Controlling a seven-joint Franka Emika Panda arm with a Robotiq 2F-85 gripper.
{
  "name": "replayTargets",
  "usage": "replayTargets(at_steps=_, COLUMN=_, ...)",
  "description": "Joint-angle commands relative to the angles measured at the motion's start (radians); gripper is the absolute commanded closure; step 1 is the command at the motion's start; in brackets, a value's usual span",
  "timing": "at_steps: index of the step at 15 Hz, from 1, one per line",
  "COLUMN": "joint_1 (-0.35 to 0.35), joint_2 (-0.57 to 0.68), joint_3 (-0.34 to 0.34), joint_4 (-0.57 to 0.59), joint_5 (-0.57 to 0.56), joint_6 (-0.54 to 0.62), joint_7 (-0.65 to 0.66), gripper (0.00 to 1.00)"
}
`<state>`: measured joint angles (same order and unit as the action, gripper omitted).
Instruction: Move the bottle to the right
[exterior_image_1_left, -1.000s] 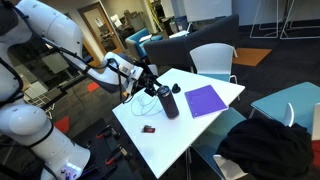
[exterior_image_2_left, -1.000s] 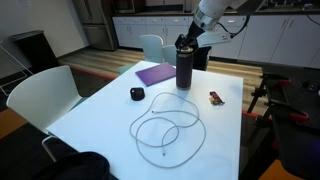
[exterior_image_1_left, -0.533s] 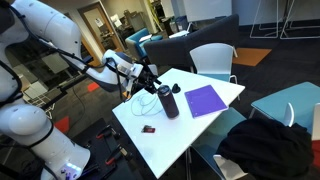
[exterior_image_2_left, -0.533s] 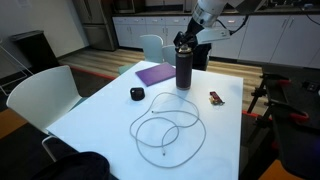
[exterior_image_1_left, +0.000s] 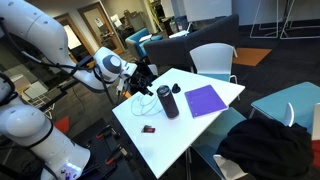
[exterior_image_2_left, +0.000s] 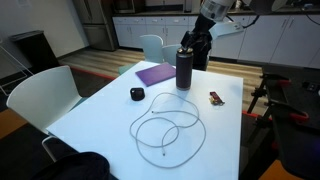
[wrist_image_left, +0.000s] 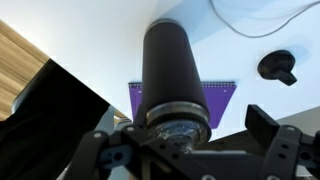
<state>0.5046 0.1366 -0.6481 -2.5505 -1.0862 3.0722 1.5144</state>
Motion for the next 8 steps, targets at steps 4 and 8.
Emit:
replayTargets(at_steps=4, joint_1=-0.013, joint_2=-0.311, joint_3=0.158, joint_4=-0.064, joint_5=0.515, joint_6=-0.297, joint_7=-0.510, gripper=0.00)
replayTargets(at_steps=8, joint_1=-0.272, joint_2=-0.370, joint_3=0.464, joint_4=0.064, joint_5=0.789, joint_6=-0.494, joint_7=-0.757, gripper=0.00)
